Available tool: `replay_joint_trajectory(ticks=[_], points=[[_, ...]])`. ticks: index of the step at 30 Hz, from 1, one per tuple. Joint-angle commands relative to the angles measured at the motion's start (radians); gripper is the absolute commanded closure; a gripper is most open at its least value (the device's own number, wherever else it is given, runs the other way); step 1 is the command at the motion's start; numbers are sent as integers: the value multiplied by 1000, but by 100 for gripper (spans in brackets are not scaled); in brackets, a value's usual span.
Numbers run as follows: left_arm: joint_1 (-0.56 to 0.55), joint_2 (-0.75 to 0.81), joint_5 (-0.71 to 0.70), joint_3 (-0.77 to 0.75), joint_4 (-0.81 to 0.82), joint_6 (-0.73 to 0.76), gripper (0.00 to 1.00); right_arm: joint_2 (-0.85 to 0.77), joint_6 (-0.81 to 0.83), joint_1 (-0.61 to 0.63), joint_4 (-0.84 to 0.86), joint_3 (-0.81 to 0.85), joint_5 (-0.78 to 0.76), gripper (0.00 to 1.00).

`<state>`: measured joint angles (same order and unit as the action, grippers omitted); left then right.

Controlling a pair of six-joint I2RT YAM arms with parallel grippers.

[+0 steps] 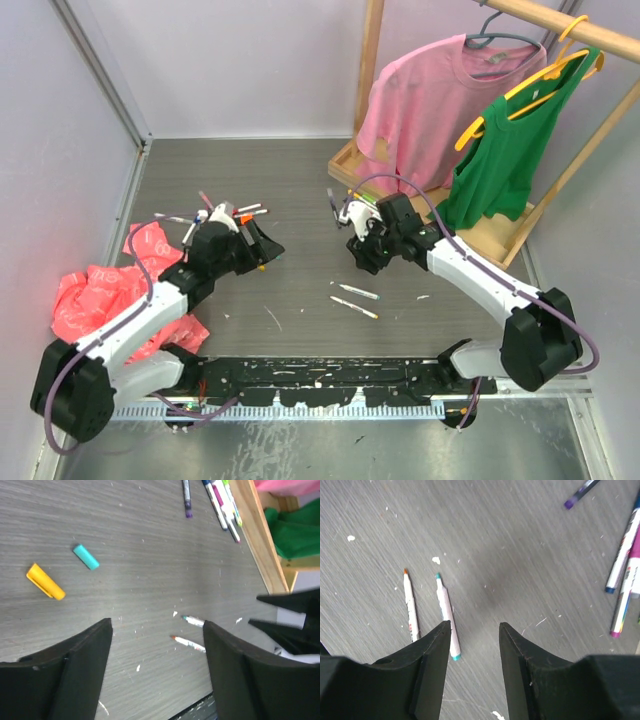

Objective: Open the pen caps
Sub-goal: Place the pen cap at the center of the board, then pick up the pen from the center of the board.

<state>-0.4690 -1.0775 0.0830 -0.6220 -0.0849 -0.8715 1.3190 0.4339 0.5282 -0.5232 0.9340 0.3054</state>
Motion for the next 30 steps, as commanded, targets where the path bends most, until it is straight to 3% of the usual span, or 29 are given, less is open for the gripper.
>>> replay_joint_trajectory(ticks=[1,3,10,18,24,30], points=[[2,146,87,69,98,150,17,30,-34,-2,125,97,35,51],[4,246,86,107,103,188,2,88,-12,-3,158,135,58,50],[4,572,77,260,129,244,2,382,-135,-14,200,371,-24,49],[4,870,39,372,96,216,2,819,-360,-31,-21,843,-261,49],[4,939,20,372,11,213,2,921,-397,-49,-17,926,-307,57],[4,920,9,384,31,212,2,953,-391,-52,-22,940,-295,68]])
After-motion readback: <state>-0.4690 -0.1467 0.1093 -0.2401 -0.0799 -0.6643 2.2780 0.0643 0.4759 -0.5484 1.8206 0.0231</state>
